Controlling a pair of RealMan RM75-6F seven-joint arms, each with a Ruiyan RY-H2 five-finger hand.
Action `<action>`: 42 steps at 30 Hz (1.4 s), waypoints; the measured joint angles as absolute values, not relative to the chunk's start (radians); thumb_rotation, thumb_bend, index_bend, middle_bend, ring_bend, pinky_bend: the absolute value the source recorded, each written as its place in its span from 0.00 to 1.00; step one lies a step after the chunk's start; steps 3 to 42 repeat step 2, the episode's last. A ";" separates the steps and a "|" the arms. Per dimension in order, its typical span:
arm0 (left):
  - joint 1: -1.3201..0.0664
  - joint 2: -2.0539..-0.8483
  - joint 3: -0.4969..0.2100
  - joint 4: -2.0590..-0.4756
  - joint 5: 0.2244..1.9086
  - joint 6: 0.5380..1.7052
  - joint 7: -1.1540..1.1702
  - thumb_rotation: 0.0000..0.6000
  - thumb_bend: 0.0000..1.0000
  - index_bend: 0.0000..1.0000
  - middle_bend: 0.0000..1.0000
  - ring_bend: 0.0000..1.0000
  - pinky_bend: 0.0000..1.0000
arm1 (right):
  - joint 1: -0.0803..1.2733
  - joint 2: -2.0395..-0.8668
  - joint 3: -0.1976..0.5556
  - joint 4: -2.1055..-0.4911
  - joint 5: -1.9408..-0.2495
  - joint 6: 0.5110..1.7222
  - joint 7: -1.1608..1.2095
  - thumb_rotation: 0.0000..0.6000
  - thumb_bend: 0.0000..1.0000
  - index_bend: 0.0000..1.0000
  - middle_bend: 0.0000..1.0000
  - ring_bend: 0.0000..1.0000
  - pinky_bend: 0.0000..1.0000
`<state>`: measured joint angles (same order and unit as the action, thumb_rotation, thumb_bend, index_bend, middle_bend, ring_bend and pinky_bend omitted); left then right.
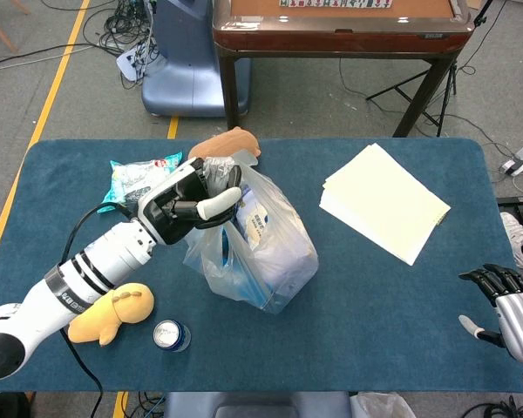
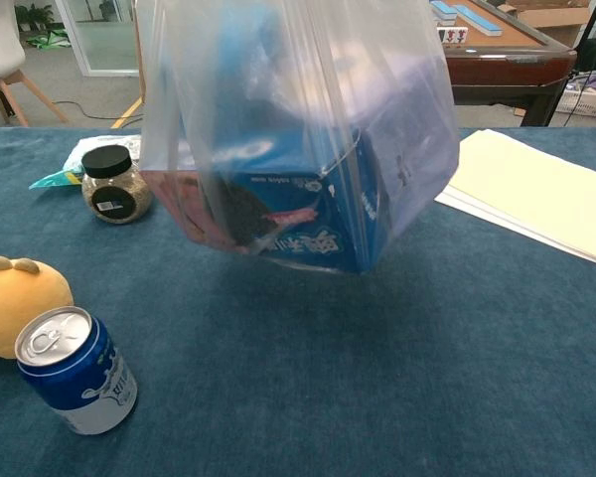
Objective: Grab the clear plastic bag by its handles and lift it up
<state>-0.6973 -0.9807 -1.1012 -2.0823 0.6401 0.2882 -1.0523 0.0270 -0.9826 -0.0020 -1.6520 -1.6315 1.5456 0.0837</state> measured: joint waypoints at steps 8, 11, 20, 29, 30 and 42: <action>-0.703 -0.991 -1.093 -2.077 0.650 0.289 -1.046 1.00 0.47 0.71 0.93 0.96 1.00 | 0.029 -0.984 -0.001 -1.650 -1.629 1.542 0.084 1.00 0.16 0.30 0.30 0.17 0.21; -0.703 -0.991 -1.093 -2.077 0.650 0.289 -1.046 1.00 0.47 0.71 0.93 0.96 1.00 | 0.029 -0.984 -0.001 -1.650 -1.629 1.542 0.084 1.00 0.16 0.30 0.30 0.17 0.21; -0.703 -0.991 -1.093 -2.077 0.650 0.289 -1.046 1.00 0.47 0.71 0.93 0.96 1.00 | 0.029 -0.984 -0.001 -1.650 -1.629 1.542 0.084 1.00 0.16 0.30 0.30 0.17 0.21; -0.703 -0.991 -1.093 -2.077 0.650 0.289 -1.046 1.00 0.47 0.71 0.93 0.96 1.00 | 0.029 -0.984 -0.001 -1.650 -1.629 1.542 0.084 1.00 0.16 0.30 0.30 0.17 0.21; -0.703 -0.991 -1.093 -2.077 0.650 0.289 -1.046 1.00 0.47 0.71 0.93 0.96 1.00 | 0.029 -0.984 -0.001 -1.650 -1.629 1.542 0.084 1.00 0.16 0.30 0.30 0.17 0.21; -0.703 -0.991 -1.093 -2.077 0.650 0.289 -1.046 1.00 0.47 0.71 0.93 0.96 1.00 | 0.029 -0.984 -0.001 -1.650 -1.629 1.542 0.084 1.00 0.16 0.30 0.30 0.17 0.21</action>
